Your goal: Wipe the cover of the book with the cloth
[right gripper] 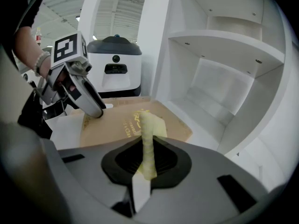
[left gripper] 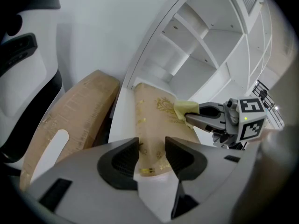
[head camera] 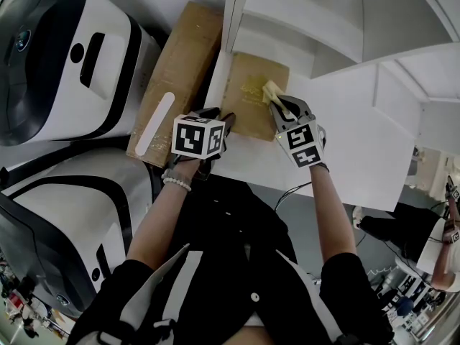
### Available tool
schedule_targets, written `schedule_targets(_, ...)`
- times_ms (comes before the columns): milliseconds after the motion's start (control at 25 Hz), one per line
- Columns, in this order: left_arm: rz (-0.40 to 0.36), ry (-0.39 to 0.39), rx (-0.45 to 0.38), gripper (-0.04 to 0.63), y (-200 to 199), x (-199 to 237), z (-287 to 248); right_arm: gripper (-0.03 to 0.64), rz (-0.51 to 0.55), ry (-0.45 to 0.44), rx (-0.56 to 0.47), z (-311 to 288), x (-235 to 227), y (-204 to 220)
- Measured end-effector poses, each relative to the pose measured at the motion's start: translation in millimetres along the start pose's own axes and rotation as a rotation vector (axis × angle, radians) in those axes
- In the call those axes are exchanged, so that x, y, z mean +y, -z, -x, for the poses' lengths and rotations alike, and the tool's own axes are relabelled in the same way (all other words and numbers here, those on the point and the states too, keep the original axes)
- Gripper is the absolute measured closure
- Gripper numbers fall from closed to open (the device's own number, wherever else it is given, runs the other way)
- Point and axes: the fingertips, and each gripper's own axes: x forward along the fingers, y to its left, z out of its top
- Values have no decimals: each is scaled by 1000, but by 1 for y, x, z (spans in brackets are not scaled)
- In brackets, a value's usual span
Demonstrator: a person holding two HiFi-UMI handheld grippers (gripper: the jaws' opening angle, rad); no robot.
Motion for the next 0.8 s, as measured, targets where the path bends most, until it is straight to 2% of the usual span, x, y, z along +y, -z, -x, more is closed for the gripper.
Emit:
schedule_targets(360, -3, -14, 2, 416, 0, 2, 1, 580, 43, -126, -20, 16, 44, 6)
schedule_targets(800, 5, 4, -4, 416, 0, 0, -1, 580, 80, -263, -11, 38, 85, 19)
